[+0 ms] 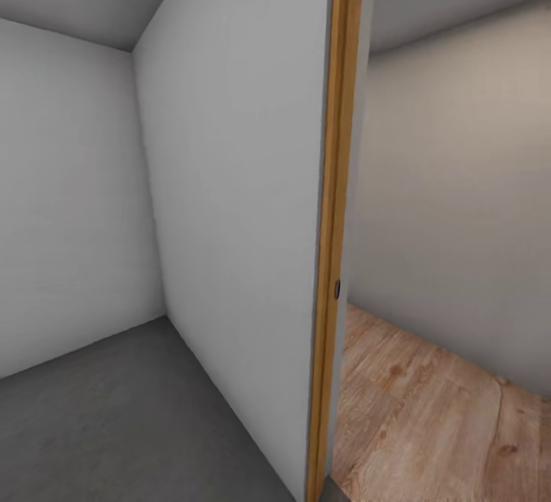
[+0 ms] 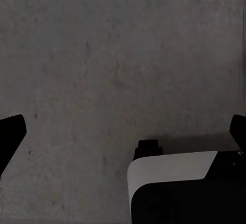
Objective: Move the two storage containers from the living room to the garage. In the garage, place one container on the floor and stack the other container on top of it (either order is fine).
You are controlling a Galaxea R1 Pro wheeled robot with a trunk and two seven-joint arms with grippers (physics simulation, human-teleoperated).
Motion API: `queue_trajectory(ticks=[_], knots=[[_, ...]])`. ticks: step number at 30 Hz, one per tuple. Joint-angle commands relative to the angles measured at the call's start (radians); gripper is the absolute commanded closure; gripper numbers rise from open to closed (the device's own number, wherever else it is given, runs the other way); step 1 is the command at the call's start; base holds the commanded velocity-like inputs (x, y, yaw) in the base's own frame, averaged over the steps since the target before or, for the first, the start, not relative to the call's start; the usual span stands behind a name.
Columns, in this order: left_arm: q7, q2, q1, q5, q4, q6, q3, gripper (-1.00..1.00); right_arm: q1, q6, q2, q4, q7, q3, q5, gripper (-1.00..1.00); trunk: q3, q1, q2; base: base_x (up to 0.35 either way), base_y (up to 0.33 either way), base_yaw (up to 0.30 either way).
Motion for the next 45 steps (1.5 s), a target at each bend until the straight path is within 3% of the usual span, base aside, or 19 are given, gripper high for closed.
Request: queue_trajectory(ticks=[1, 27, 45], knots=[[0.003, 0.000, -0.001, 0.009, 0.001, 0.002, -0.008, -1.00, -0.002, -0.005, -0.001, 0.004, 0.004, -0.005, -0.002, -1.00, 0.000, 0.000, -0.001, 0.000, 0.000, -0.256], [0.003, 0.000, -0.001, 0.007, 0.008, 0.003, -0.008, -1.00, 0.000, -0.005, -0.001, 0.005, 0.003, -0.003, -0.002, -1.00, 0.031, 0.000, -0.001, 0.000, 0.004, -0.219], [0.003, -0.001, -0.001, 0.007, 0.008, 0.003, -0.008, -1.00, 0.000, -0.005, -0.001, 0.005, 0.003, -0.003, -0.002, -1.00, 0.052, 0.000, -0.001, 0.002, 0.277, -0.214]])
